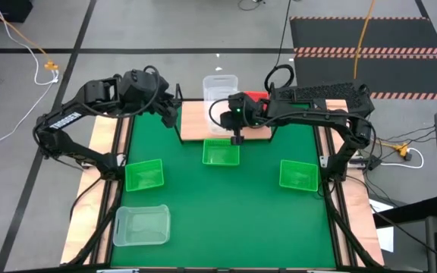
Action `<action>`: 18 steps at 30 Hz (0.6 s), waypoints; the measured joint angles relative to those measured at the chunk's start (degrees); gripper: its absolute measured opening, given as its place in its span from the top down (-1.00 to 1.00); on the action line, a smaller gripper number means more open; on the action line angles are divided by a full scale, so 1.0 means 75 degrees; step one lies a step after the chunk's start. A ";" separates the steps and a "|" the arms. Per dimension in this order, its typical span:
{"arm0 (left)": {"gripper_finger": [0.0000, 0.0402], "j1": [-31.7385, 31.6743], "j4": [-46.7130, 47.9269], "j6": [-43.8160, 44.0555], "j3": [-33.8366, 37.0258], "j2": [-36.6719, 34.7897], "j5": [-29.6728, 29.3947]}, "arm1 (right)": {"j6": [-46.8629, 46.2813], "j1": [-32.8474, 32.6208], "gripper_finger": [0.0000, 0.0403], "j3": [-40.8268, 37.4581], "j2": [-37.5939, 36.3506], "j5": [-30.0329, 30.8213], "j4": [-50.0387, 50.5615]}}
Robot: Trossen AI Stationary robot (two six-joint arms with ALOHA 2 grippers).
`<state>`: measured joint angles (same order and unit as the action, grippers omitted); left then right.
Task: Stack baskets on shelf by color
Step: Stack the right transparent bin on top of the transparent bin on the shelf
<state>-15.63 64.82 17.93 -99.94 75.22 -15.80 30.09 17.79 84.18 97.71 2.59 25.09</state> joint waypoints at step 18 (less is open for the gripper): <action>0.00 -0.0013 -0.0036 -0.0047 0.0000 0.0000 -0.0112 | -0.0569 0.0264 0.99 -0.0943 0.0006 -0.0778 -0.0428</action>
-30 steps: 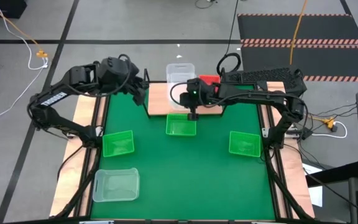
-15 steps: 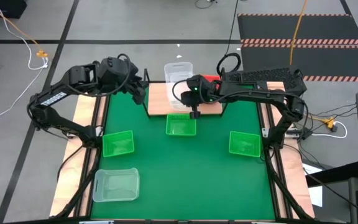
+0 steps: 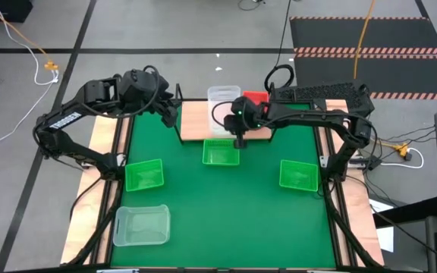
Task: Stack baskets on shelf by color
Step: Stack the right transparent bin on top of the transparent bin on the shelf, then stack the transparent bin on top of the stacked transparent bins on the shelf
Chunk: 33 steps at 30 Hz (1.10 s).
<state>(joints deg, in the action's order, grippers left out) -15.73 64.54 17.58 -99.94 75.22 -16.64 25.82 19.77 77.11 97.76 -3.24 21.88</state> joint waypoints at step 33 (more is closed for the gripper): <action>0.00 0.0002 0.0502 0.0156 0.0000 0.0000 0.0004 | -0.2828 0.0395 0.41 -0.0019 -0.1642 -0.0372 0.0369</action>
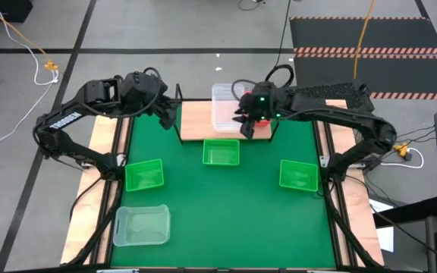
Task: Stack baskets on shelf by color
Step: Stack the transparent bin on top of the stacked transparent bins on the shelf
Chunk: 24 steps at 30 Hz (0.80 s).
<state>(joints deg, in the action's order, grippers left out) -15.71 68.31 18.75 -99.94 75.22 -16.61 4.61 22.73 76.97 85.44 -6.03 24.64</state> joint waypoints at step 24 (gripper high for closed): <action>0.00 0.3910 0.1037 0.7335 0.2692 -0.0259 0.1156 | -0.2190 -0.3325 0.38 -0.3165 -0.0853 0.1563 -0.7599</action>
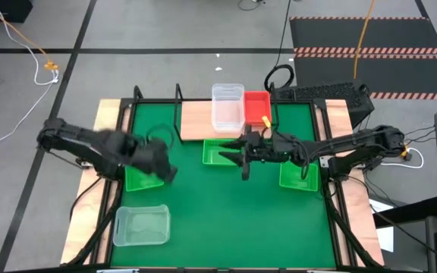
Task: Stack baskets on shelf by color
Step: Stack the transparent bin on top of the stacked transparent bins on the shelf
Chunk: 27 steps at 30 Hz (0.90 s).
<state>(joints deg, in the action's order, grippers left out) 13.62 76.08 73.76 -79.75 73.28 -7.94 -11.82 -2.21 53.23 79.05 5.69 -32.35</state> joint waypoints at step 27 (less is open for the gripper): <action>0.00 0.4801 0.0391 0.7479 0.1138 0.1155 0.3046 | -0.0119 0.0018 0.38 -0.0005 -0.0006 -0.0875 0.1210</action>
<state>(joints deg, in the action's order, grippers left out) 49.63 79.01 129.86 -71.22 81.94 14.91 -12.71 -2.07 53.19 79.00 -0.87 -23.27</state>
